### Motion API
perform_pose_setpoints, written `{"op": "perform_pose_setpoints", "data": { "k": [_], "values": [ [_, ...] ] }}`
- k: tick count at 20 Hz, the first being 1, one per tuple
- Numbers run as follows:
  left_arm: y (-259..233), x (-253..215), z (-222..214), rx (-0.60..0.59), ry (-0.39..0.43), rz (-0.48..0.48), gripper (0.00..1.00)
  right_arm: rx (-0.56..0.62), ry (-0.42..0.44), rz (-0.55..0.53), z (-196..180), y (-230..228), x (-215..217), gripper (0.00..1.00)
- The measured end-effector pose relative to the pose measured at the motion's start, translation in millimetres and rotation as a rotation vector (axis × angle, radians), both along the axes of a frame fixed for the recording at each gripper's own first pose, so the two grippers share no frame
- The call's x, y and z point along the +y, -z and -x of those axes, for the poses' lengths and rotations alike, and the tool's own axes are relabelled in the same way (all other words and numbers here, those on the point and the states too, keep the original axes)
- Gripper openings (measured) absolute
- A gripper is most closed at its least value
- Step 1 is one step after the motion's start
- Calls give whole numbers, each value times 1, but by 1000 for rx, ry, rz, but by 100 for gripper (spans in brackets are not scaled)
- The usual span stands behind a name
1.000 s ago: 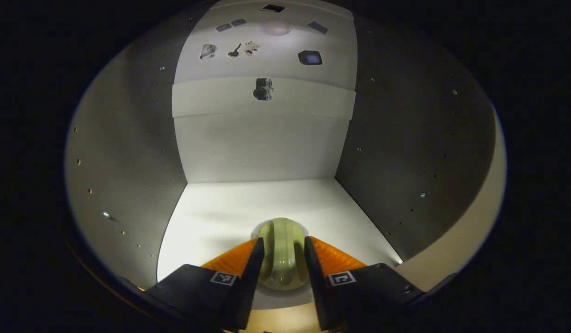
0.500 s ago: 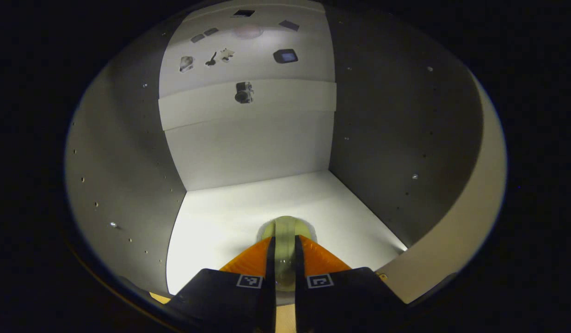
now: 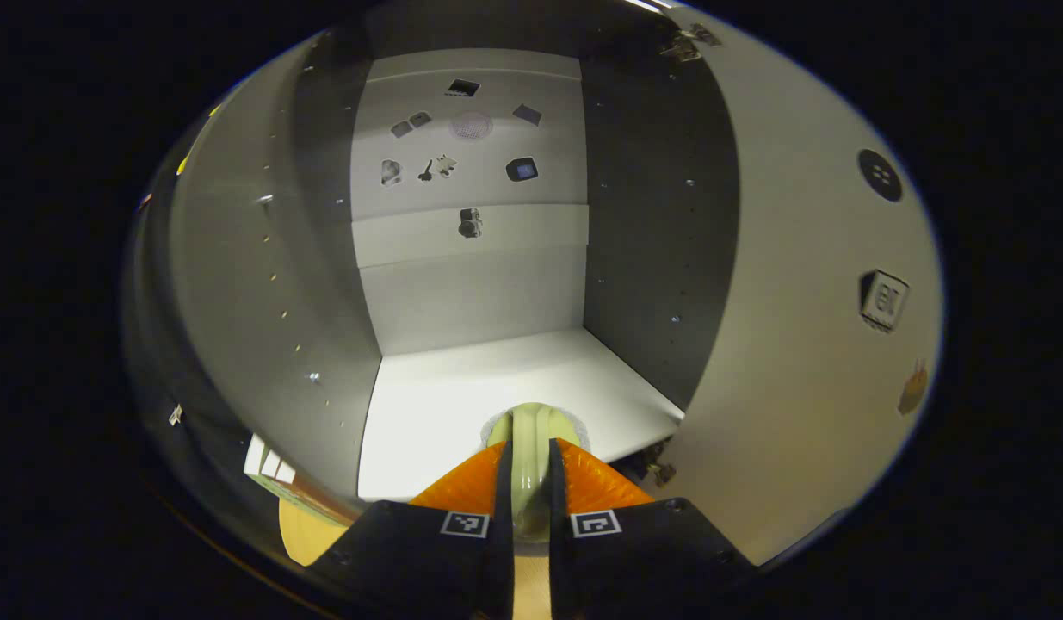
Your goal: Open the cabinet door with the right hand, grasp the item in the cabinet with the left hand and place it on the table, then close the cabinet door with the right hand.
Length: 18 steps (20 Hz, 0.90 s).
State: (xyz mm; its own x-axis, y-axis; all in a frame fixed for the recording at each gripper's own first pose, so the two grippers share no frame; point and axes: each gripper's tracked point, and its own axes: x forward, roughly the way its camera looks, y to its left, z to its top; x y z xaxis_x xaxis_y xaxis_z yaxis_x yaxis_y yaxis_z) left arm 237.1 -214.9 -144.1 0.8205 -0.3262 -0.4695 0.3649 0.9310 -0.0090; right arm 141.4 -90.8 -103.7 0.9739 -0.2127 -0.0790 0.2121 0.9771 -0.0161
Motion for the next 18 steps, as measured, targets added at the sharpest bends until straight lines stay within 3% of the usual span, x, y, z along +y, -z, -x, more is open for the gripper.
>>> {"op": "perform_pose_setpoints", "data": {
  "k": [5, 9, 18],
  "values": [
    [36, 15, 66, 22, -4, -5, 20, -15, -22, 13, -2, -12, 20, 97],
    [73, 28, 108, 45, -59, 39, 20, -25, -33, 8, -5, -18, 32, 98],
    [177, 37, 182, 71, -154, 40, 20, -27, -40, 32, -11, -20, 44, 98]
  ]
}}
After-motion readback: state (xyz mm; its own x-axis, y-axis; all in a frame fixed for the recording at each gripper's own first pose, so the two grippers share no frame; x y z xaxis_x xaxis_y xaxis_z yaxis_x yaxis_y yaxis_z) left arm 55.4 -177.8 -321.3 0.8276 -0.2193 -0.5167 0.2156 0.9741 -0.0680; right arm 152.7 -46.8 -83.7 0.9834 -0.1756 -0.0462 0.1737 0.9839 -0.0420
